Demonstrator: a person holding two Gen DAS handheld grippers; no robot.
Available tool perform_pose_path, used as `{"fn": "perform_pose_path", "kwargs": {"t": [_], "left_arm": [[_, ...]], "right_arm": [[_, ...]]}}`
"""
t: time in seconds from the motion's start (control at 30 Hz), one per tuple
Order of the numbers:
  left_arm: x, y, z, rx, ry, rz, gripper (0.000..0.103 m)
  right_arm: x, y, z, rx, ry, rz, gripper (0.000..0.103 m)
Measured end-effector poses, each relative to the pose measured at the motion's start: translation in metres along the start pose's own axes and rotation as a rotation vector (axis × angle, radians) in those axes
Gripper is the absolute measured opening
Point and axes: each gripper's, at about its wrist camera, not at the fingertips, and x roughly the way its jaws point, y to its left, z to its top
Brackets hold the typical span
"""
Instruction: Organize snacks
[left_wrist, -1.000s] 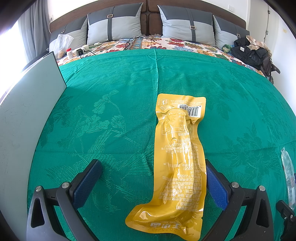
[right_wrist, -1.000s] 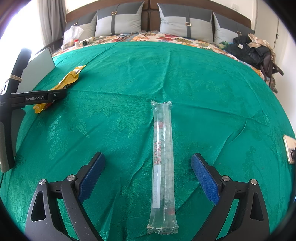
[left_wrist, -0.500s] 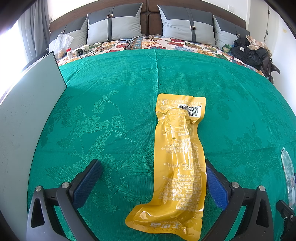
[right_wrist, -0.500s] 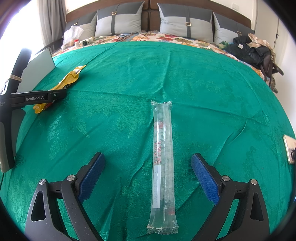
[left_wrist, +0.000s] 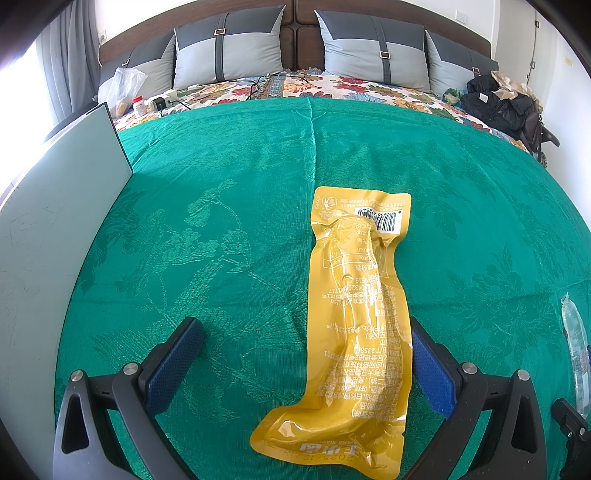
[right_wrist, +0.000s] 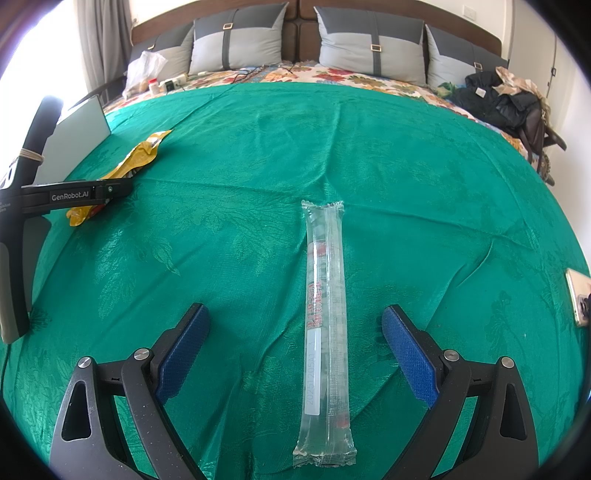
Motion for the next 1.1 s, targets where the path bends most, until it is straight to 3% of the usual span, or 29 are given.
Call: {"fn": "perform_pose_path", "kwargs": {"t": [0.97,1.1], "left_arm": [[0.000,0.000,0.000,0.000,0.000,0.000,0.103],[0.000,0.001,0.000,0.000,0.000,0.000,0.103]], "right_arm": [[0.000,0.000,0.000,0.000,0.000,0.001,0.097],[0.009,-0.008,0.013,-0.080,-0.003,0.037,0.096]]}}
